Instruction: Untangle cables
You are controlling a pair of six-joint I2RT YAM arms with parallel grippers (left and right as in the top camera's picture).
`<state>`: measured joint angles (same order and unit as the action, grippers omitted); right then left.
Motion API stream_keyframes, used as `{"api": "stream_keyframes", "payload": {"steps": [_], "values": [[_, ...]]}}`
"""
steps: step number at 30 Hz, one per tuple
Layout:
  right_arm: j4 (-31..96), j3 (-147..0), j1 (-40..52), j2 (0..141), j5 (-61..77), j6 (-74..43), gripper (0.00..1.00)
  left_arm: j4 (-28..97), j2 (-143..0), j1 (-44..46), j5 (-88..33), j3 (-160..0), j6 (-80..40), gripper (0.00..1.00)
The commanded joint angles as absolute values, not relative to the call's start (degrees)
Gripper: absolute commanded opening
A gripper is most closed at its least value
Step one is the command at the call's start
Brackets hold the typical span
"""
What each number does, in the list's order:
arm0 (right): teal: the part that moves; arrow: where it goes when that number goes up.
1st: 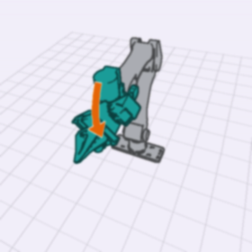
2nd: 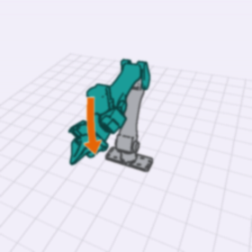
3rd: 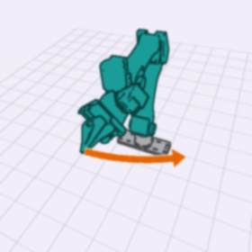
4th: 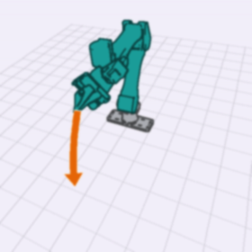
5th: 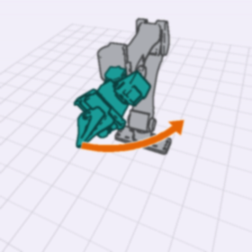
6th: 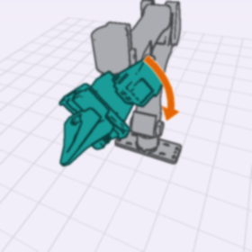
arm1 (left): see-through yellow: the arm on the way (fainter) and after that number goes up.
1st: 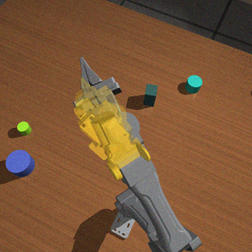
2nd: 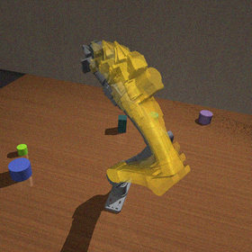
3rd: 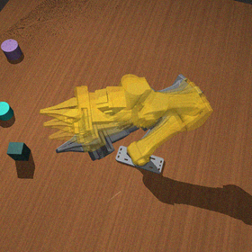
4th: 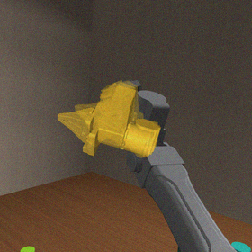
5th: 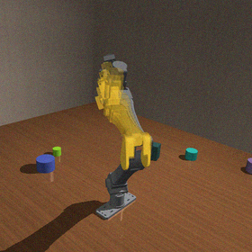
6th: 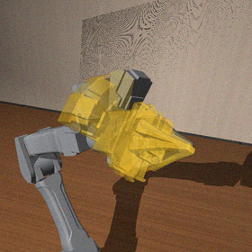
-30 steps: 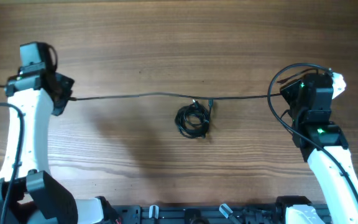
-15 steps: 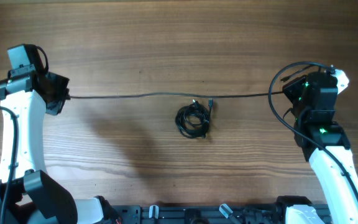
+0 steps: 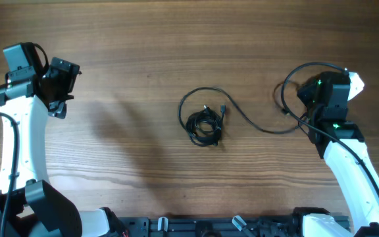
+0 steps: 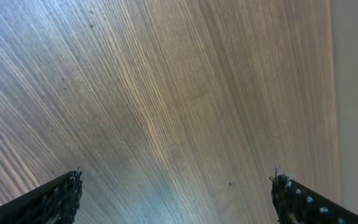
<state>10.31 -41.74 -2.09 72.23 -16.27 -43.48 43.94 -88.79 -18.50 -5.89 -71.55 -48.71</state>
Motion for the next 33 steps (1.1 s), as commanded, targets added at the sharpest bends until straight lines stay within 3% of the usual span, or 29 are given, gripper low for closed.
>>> {"api": "stream_keyframes", "payload": {"steps": [1, 4, 6, 8, 11, 14, 17, 18, 23, 26, 30, 32, 33], "values": [[10.3, -42.5, -2.3, 71.7, -18.2, -38.6, 0.99, 44.9, -87.9, -18.7, -5.5, -72.1, -48.1, 1.0], [12.7, -44.7, -2.3, 70.6, -12.6, -36.8, 0.99, 45.9, -87.9, -18.6, -5.5, -72.1, -48.2, 1.0], [10.6, -45.4, -2.3, 70.3, 5.9, -35.0, 1.0, 46.6, -87.9, -18.6, -5.5, -72.1, -48.2, 1.0], [10.3, -45.4, -1.9, 71.4, 18.9, -41.5, 0.99, 47.3, -87.9, -18.5, -5.5, -72.1, -48.2, 1.0], [16.0, -45.4, 1.1, 75.5, 19.1, -46.2, 1.0, 47.7, -87.9, -18.5, -5.5, -72.1, -48.2, 1.0], [14.9, -45.4, 7.0, 83.2, 18.7, -26.9, 0.97, 47.9, -87.9, -18.5, -5.5, -72.1, -48.2, 1.0], [14.9, -45.4, 9.2, 88.9, 11.7, -24.2, 0.99, 48.3, -87.9, -18.5, -5.5, -72.1, -48.2, 1.0], [14.2, -45.4, 9.2, 90.2, 11.9, -23.0, 0.96, 48.5, -87.9, -18.5, -5.5, -72.1, -48.2, 1.0], [13.7, -45.4, 13.1, 91.0, 9.7, 6.3, 0.91, 48.5, -87.9, -18.5, -5.5, -72.1, -48.2, 1.0], [13.5, -45.4, 16.0, 91.9, 3.4, 13.2, 0.89, 48.5, -87.9, -18.5, -5.5, -72.1, -48.2, 1.0], [13.8, -45.4, 17.8, 96.1, 4.5, 15.1, 0.81, 48.5, -87.9, -18.5, -5.5, -72.1, -48.2, 1.0], [13.3, -45.4, 17.9, 98.2, 4.4, 15.1, 0.6, 48.5, -87.9, -18.5, -5.5, -72.1, -48.2, 1.0], [13.0, -45.4, 18.0, 99.1, 4.1, 15.1, 0.56, 48.5, -87.9, -18.5, -5.5, -72.1, -48.2, 1.0]]}}
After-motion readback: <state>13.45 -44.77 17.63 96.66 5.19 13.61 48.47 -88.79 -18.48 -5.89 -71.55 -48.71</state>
